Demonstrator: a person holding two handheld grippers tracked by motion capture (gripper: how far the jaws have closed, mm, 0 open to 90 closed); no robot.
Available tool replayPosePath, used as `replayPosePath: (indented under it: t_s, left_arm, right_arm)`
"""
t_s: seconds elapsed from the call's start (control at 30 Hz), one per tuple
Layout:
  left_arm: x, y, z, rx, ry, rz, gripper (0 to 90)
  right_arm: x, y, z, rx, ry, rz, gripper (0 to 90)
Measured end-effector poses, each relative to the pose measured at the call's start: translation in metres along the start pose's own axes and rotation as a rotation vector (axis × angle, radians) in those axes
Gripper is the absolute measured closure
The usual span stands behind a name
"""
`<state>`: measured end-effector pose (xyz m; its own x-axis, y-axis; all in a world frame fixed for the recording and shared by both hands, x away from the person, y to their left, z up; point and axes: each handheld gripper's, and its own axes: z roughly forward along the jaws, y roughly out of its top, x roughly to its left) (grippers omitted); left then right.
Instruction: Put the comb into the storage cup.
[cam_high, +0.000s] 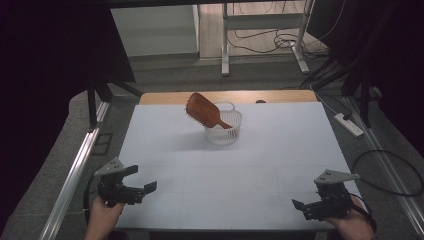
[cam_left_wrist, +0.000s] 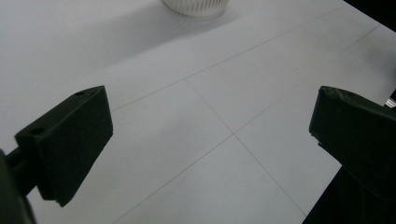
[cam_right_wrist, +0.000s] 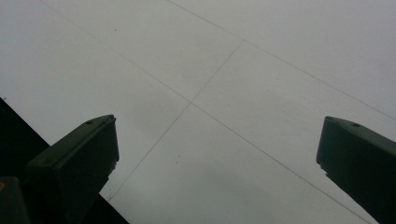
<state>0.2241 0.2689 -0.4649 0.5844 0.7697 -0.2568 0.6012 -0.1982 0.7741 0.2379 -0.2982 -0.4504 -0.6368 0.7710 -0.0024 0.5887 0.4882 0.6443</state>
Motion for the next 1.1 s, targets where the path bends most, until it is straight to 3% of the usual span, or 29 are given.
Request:
replayPosePath:
  t_s: [1.1]
  left_arm:
    - [-0.005, -0.027, -0.018, 0.028, 0.05, -0.011, 0.3]
  right_arm:
    - [0.0, 0.0, 0.0, 0.002, -0.004, -0.003, 0.0]
